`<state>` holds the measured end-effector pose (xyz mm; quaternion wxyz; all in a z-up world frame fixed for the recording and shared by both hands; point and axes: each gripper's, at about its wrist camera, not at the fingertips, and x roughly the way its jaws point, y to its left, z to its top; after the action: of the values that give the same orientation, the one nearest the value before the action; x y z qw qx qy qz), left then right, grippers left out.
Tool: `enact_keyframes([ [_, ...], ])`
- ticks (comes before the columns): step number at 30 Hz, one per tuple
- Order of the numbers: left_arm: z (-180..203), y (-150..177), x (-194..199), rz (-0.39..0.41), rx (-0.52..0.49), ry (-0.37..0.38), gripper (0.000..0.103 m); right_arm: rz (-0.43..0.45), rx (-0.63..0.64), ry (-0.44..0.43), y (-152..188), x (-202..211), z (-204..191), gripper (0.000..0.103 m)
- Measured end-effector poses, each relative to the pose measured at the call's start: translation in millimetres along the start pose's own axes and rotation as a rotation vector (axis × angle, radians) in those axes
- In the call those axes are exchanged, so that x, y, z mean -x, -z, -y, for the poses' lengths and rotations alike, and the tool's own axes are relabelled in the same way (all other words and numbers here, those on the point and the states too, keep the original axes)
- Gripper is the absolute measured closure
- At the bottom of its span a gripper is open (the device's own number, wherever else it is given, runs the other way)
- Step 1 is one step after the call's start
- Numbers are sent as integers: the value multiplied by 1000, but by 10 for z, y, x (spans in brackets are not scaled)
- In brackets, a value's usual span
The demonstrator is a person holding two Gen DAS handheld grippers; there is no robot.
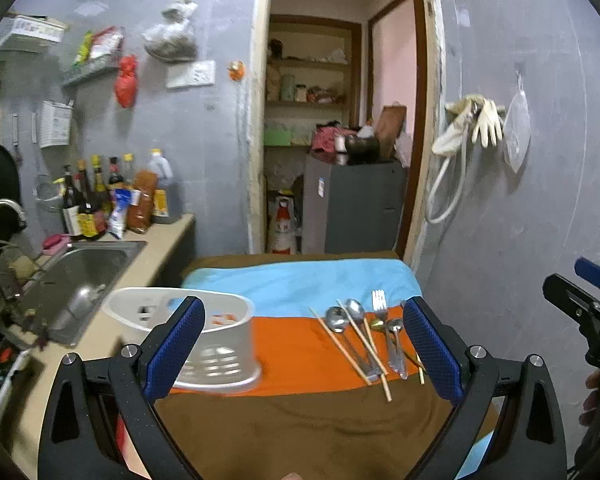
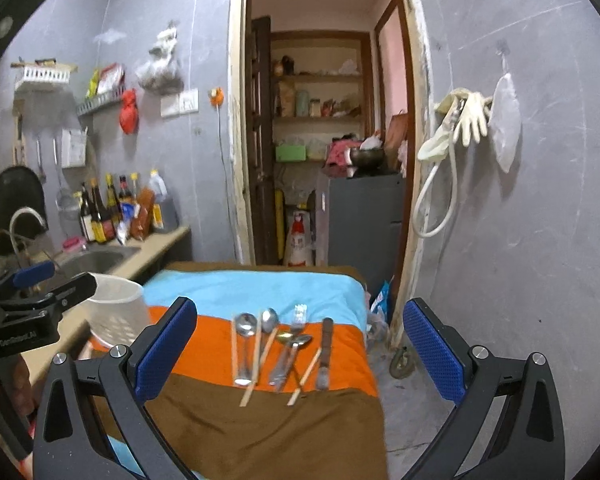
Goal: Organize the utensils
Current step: 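Move the right tool toward the knife while the left tool approaches a chopstick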
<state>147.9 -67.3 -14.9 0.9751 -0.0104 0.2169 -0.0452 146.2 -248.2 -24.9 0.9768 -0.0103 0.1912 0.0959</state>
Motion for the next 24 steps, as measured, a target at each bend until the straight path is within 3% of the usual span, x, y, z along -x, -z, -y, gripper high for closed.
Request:
enact_keyframes([
  [4, 210, 51, -465, -38, -25, -34, 6, -79, -13, -68, 51, -433, 289, 0],
  [9, 261, 182, -1003, -103, 24, -106, 6, -133, -17, -79, 171, -952, 576, 0],
  [14, 280, 319, -1430, -178, 39, -136, 6, -219, -44, -133, 336, -1468, 737, 25],
  [18, 284, 459, -1752, -240, 25, -143, 8, -280, -61, -159, 496, -1843, 787, 33],
  [21, 259, 544, -1980, -290, 12, -154, 21, -331, -64, -164, 604, -2062, 802, 41],
  [24, 202, 642, -2194, -348, 16, -147, 43, -373, -60, -180, 683, -2268, 812, 48],
])
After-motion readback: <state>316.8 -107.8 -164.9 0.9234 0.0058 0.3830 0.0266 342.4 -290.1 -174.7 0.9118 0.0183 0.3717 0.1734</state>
